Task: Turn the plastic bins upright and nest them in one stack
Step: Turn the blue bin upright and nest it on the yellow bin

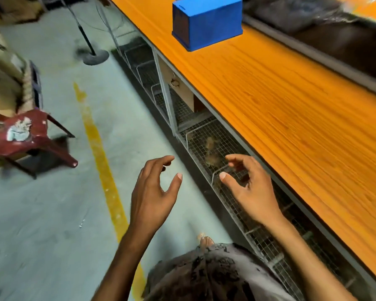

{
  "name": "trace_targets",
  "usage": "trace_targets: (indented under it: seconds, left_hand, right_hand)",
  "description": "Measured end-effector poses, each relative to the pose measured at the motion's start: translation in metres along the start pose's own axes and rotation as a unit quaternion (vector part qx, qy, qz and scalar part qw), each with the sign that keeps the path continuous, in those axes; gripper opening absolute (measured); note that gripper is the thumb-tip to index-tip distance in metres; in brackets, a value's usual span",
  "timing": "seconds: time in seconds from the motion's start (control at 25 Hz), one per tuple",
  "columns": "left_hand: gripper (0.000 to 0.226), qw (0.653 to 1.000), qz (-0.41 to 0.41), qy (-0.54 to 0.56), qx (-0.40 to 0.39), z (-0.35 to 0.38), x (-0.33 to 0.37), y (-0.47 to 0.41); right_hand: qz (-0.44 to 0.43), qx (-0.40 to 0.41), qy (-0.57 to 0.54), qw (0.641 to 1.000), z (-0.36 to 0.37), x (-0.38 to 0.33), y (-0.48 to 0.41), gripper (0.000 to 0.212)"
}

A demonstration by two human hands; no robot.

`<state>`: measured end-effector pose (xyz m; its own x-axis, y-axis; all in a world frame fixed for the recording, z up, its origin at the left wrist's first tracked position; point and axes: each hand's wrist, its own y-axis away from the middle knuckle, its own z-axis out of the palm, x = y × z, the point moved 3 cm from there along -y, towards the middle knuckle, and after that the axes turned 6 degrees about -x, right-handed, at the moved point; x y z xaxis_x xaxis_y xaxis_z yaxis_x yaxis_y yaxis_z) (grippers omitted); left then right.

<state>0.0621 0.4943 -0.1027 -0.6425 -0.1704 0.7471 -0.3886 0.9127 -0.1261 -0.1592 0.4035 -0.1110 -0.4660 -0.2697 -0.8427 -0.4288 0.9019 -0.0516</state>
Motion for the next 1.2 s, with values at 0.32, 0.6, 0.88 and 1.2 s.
trace_targets:
  seconds: [0.32,0.6,0.88,1.2]
  left_hand:
    - [0.029,0.992,-0.056,0.108,0.014,-0.022,-0.041,-0.171]
    - [0.026,0.985,-0.023,0.160,-0.052,-0.049,-0.102,-0.351]
    - [0.027,0.978,0.047,0.151,-0.133,-0.077,-0.135,-0.531]
    - [0.032,0.951,0.040,0.210,-0.221,-0.023,-0.150,-0.704]
  right_hand:
    - [0.025,0.000,-0.086,0.996,0.021,-0.011,-0.183,0.035]
    - [0.048,0.067,-0.124,0.989,0.076,-0.023,-0.330,0.034]
    - [0.071,0.158,-0.128,0.977,0.112,-0.061,-0.468,0.032]
    - [0.133,0.251,-0.167,0.944,0.108,-0.031,-0.579,0.029]
